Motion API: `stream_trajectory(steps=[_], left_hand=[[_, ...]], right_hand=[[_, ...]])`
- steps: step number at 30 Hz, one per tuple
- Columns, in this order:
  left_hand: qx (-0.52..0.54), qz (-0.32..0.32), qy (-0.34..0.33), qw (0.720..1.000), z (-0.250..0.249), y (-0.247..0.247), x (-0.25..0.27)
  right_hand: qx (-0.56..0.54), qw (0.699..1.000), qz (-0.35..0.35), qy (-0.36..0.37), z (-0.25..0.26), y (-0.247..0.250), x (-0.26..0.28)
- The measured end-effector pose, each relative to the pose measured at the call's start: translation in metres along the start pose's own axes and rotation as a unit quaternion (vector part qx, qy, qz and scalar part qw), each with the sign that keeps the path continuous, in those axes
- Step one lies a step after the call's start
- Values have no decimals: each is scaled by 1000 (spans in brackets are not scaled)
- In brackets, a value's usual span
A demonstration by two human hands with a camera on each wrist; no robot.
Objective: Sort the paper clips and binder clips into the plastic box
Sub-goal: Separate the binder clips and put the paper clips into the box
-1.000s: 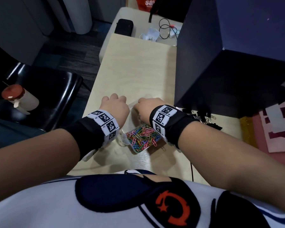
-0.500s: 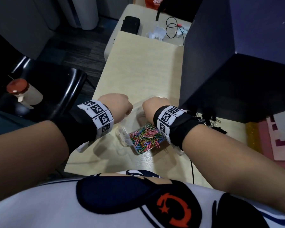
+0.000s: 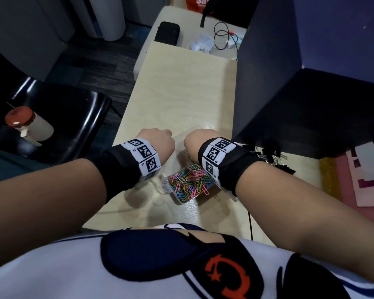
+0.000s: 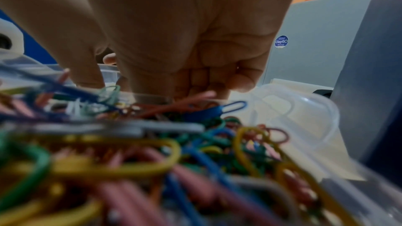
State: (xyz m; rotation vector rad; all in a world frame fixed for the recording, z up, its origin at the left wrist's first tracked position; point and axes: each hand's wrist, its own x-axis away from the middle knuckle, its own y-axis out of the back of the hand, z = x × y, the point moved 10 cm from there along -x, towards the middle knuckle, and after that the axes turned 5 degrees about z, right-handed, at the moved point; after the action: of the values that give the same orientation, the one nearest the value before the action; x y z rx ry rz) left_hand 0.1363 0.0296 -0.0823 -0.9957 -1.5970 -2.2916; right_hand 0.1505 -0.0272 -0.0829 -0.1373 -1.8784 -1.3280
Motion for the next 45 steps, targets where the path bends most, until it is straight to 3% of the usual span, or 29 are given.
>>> stream_trajectory(steps=[6,11,13,16,21,26,31,34,39,45], left_hand=[[29,10,-25,999,6,-11,-4],[80,-31,-30,996,20,-3,-3],[39,-24,-25,999,19,2,-1],[-80,-19,-37,996,5,9,4],[-95,-8,-29,995,-3,6,-4],[-24,13,-31,999,5,-2,-8],[26,-8,-55,998,10,-6,-6],[47,-54,-60,996,8,-7,1],[191,-140,-50,970,21,1,13],[263,-148,-89,949,16,10,20]], right_hand=[[-57,998,-6,-5,-7,1,3],[-90,995,-22,-39,-34,13,19],[-60,997,16,-49,-38,5,26],[-61,996,-2,-59,-39,-1,42],[-80,992,70,-63,-34,-12,30],[-115,992,-13,-45,-23,13,23],[-114,992,-15,-44,-8,7,5],[-88,995,-25,-48,-4,11,4],[-75,996,-12,-49,0,12,-1],[-107,994,18,-26,-1,8,1]])
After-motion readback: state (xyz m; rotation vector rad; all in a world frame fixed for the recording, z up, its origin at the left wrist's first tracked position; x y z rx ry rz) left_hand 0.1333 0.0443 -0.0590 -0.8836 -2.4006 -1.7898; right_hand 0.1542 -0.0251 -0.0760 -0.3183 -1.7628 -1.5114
